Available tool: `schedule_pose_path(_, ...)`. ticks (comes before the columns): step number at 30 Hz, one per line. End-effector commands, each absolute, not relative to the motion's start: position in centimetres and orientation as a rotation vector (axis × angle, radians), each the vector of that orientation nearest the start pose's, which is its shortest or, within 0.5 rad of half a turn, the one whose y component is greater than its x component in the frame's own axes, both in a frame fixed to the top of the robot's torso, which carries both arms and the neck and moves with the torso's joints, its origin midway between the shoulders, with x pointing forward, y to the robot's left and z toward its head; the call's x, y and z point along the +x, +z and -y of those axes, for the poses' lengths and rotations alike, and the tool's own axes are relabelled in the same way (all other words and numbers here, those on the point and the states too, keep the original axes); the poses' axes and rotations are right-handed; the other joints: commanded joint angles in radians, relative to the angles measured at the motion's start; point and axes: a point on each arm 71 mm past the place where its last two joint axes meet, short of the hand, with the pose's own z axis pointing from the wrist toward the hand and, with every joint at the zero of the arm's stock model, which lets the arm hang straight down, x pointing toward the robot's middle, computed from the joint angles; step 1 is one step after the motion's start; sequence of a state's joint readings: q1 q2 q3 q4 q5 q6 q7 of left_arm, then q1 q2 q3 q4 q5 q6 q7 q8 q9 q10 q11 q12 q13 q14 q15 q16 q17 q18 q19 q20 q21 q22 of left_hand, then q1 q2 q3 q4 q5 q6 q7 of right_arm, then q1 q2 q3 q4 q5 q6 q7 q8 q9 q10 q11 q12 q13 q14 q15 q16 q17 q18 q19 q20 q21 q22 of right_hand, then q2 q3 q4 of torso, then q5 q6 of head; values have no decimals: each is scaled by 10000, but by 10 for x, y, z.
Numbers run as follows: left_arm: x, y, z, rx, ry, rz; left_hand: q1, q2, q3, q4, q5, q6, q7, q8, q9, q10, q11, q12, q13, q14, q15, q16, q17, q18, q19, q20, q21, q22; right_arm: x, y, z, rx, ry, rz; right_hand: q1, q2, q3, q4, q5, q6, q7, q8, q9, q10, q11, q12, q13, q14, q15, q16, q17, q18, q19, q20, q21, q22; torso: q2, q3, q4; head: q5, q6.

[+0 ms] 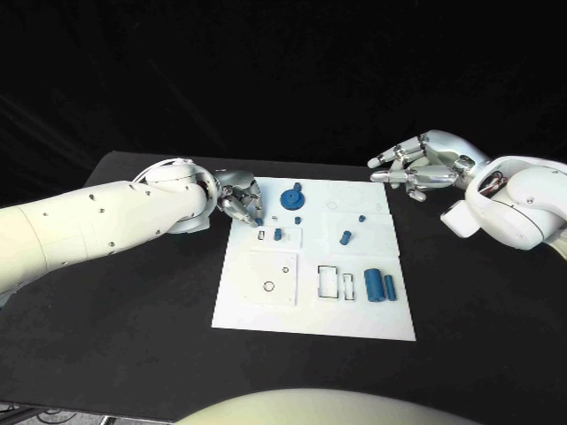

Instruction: Assemble the parts on the task board

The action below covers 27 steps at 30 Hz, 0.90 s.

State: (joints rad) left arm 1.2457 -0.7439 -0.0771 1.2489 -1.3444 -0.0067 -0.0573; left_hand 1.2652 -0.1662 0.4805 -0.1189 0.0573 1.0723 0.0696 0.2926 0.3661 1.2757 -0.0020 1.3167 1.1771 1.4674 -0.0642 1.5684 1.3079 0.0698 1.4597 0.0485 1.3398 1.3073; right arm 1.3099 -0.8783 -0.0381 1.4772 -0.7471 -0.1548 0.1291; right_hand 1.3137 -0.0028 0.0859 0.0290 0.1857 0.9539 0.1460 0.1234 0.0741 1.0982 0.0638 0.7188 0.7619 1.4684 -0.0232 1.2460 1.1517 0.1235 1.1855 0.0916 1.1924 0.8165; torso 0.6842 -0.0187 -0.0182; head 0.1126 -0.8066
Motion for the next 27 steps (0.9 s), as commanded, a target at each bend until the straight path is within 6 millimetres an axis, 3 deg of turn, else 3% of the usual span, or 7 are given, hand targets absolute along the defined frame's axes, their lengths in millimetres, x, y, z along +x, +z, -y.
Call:
schedule_pose_path(1, 530, -210, -229, 1290, -5558, -19848, -104, -31, -29, 14, -7, 54, 1, 57, -3, -3, 8, 34, -12, 1033, 47, 24, 2629, -116, 58, 10, -15, 920, 506, -137, 223, 3136, 11441, -17291, 26, 39, -65, 6, -38, 57, 14, 54, -16, -10, -62, -38, -17, 135, 46, -21, 0, 155, -43, -17, -43, 0, 3, 3, -1, -3, -4)
schedule_pose_path(27, 531, -206, -229, 972, -5925, -19349, -174, -140, -139, 49, -6, -333, 146, -92, -17, -138, 126, -62, -154, 1033, 129, 24, 2629, -109, 51, 60, -86, 893, 507, -138, 223, 3139, 11423, -17309, 32, 42, -65, 4, -39, 58, 15, 55, -16, -9, -62, -38, -20, 135, 45, -27, -5, 157, -47, -17, -50, -11, 0, 2, -3, -2, -4)
